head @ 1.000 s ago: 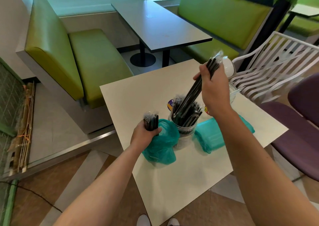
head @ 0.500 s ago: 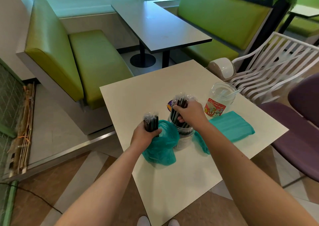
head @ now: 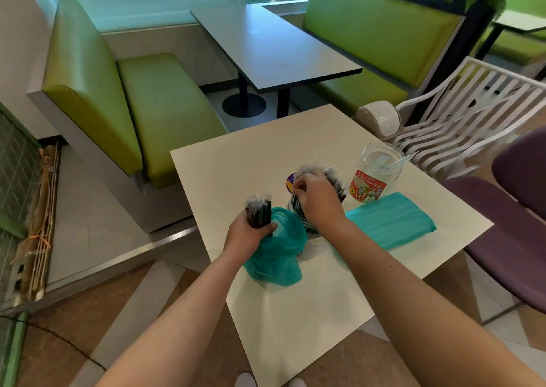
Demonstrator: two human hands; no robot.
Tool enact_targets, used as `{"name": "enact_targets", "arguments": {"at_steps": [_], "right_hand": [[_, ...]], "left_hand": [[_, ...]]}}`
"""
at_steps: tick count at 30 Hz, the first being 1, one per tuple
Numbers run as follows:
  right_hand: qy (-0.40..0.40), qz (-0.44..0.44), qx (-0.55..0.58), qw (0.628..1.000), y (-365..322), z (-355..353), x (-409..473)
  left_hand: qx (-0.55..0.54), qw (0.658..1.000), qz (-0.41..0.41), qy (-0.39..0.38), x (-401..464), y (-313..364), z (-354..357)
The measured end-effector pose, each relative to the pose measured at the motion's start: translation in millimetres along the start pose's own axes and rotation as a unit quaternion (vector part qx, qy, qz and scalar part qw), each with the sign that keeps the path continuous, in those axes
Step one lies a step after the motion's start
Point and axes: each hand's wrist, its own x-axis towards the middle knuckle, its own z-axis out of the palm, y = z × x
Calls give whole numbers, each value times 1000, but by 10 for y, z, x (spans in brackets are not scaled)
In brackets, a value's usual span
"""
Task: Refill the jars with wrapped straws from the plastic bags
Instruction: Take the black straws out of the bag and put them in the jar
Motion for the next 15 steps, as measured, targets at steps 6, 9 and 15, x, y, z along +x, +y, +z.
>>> {"name": "enact_targets", "arguments": {"at_steps": [6, 9, 15], "right_hand": [[100, -102, -226, 964, 79, -109, 30], [35, -83, -249, 964, 174, -102, 74], [5, -93, -207, 974, 265, -81, 95]], "left_hand": [[-13, 1000, -5, -7, 11, -5, -10], [-17, 1000, -5, -8, 16, -13, -16], [-14, 1000, -10, -5, 39, -36, -23]]}}
